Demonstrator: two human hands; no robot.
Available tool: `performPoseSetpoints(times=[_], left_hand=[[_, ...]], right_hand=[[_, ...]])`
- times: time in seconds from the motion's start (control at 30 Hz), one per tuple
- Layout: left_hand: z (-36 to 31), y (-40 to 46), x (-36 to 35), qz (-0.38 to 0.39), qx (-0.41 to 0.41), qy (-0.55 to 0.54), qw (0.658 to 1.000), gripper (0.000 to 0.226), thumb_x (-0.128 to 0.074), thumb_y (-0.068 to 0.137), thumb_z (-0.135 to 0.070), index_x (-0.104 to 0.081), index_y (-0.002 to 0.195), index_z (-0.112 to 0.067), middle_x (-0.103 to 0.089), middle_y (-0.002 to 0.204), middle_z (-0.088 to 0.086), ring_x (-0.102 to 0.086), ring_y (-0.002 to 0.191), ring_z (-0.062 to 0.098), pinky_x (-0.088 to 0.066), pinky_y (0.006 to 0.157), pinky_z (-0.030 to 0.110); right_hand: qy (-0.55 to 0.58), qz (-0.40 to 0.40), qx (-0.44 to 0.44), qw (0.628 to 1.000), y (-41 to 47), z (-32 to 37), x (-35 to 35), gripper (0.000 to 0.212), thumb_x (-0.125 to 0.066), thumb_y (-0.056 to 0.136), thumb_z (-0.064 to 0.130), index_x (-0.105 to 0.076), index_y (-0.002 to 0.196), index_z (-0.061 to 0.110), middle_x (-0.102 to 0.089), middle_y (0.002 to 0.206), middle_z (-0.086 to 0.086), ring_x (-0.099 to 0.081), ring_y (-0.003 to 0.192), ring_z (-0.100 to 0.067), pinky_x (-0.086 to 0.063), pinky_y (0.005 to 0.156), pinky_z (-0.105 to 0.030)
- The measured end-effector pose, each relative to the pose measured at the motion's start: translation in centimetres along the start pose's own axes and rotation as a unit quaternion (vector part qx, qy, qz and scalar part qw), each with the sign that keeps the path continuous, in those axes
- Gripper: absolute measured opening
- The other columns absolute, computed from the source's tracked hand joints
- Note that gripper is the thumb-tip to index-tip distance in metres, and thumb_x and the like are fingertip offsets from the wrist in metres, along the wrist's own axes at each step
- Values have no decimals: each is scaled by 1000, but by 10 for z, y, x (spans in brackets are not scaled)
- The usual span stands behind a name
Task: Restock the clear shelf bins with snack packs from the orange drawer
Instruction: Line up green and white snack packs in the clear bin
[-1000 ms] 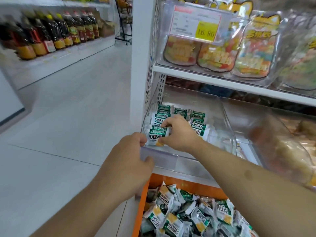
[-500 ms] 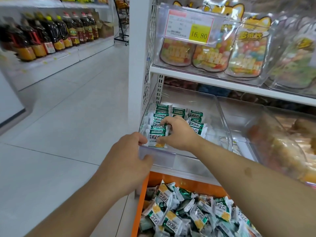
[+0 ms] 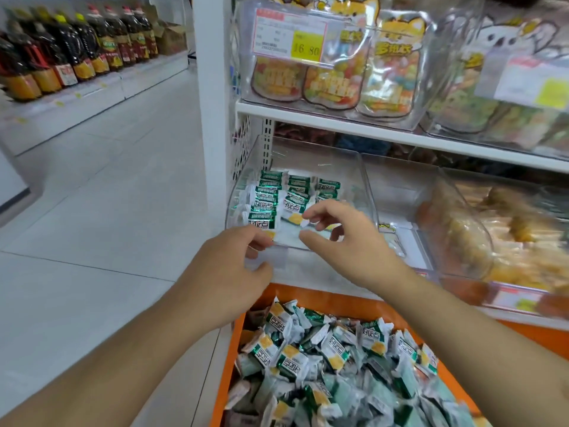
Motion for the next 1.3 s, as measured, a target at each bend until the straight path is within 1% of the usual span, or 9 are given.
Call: performPoseSetpoints(times=[0.37,0.47,0.7,0.77,0.83,0.9,1.0,1.17,1.3], left_hand=[[-9,-42,-128,157,30,-23,987,26,-73,94,-34,-62,118,-33,-63,110,-18,-62,99,0,-54,89,25],[3,-58,-175,207,35,7,978,33,-72,96,-35,-60,127,-29,-61,115,-16,-60,102,1,-49,84,20],[64,-76,-263,282,84,71,953,38,-71,98,-42,-58,130,-27,-59,134,-4,-59,112,14,-50,92,29],[80,-75,-281,278,99,86,952,47,-70,97,-48,-56,135,-25,-61,136,0,-60,113,17,-50,90,29],[92,-73,-293,260,126,104,952,56,-68,97,-52,-54,138,-17,-65,125,4,-64,108,21,-54,87,33],[102,-73,-304,258,161,115,946,49,-64,99,-53,-56,123,-11,-65,97,4,-63,85,19,-53,69,33],[113,-77,-315,257,200,121,938,45,-61,100,-55,-55,105,-11,-56,76,3,-57,67,19,-38,52,31],[120,-74,-320,231,244,70,939,47,-74,90,-52,-54,117,-20,-64,99,0,-64,89,20,-48,69,34],[117,-71,-306,195,256,4,947,46,-82,83,-40,-55,118,-26,-69,99,-4,-66,86,16,-45,64,30]], right_hand=[[49,65,-183,980,-150,-107,23,12,-79,92,29,-70,100,28,-68,95,-1,-65,87,-18,-51,76,-26],[-2,116,-251,961,-181,-160,4,17,-77,89,38,-64,93,28,-65,87,0,-61,73,-19,-50,68,-39],[-69,204,-262,941,-213,-222,-42,19,-74,94,25,-63,109,20,-58,86,4,-53,65,-13,-43,54,-21],[-111,223,-256,934,-217,-239,-56,26,-74,92,30,-64,114,20,-62,101,1,-64,87,-18,-55,75,-32],[-189,230,-231,926,-217,-251,-68,33,-72,91,41,-65,114,19,-63,110,-1,-55,113,-22,-48,99,-38],[-231,242,-226,915,-218,-259,-79,44,-66,92,55,-64,121,22,-58,118,-3,-40,122,-24,-40,106,-39],[-287,259,-221,895,-221,-263,-95,54,-59,90,65,-65,127,26,-49,127,-5,-34,128,-30,-36,109,-43],[-265,218,-239,908,-219,-265,-100,30,-74,86,52,-65,105,31,-48,115,3,-36,118,-25,-39,103,-41],[-186,206,-265,924,-214,-259,-91,25,-79,83,41,-59,91,29,-55,91,6,-43,106,-24,-46,87,-39]])
Point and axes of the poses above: each hand's wrist, its own y-axis towards the middle knuckle, its own x-axis out of the back of the hand, z = x × y, the point moved 9 cm from there along y, towards the middle knuckle
